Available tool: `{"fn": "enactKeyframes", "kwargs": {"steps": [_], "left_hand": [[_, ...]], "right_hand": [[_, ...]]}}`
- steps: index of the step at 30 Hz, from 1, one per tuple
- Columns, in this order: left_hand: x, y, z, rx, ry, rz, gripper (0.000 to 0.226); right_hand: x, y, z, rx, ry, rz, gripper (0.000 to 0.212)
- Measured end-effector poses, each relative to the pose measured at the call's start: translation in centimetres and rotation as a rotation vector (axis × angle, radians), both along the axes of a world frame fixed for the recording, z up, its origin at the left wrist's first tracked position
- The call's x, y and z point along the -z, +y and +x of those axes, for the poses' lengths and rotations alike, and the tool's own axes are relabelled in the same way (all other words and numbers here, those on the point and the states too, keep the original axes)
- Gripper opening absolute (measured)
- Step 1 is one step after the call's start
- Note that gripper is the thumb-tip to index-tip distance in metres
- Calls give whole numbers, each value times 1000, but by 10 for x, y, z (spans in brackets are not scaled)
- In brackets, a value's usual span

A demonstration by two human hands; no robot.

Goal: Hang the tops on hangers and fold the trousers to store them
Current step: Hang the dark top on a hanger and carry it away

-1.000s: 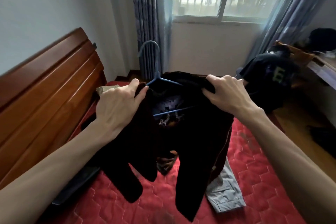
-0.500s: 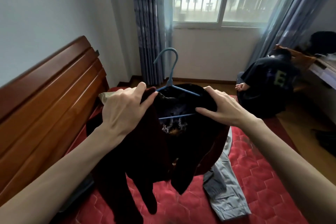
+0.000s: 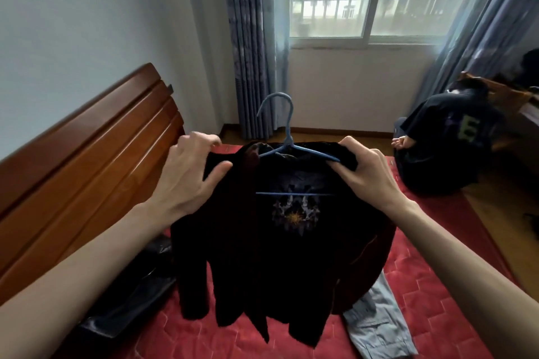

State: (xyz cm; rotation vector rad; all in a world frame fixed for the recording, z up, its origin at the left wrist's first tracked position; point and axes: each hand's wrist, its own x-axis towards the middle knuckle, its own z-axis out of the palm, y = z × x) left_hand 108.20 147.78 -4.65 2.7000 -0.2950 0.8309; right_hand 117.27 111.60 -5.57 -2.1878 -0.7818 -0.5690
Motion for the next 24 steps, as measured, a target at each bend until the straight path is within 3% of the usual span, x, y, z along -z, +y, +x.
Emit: {"fn": "enactKeyframes", "kwargs": {"steps": [2, 3, 6, 11, 16, 21, 24], "left_hand": [[2, 5, 3, -109, 147, -275, 65], [2, 8, 7, -106, 217, -323, 68], [-1, 12, 10, 7, 273, -232, 64], [6, -1, 11, 42, 162, 122, 60], [20, -19, 2, 178, 216, 42, 35], [32, -41, -3, 156, 7, 18, 40], [38, -46, -7, 130, -156, 12, 35]], "right_hand": [[-4, -5, 1, 30, 7, 17, 21], [-7, -7, 2, 41, 14, 17, 22], [-9, -12, 1, 60, 10, 4, 24], [-4, -17, -7, 118, -24, -77, 23], [0, -20, -14, 153, -67, -134, 27], [0, -35, -14, 138, -120, -181, 34], [7, -49, -7, 25, 86, 63, 26]]}}
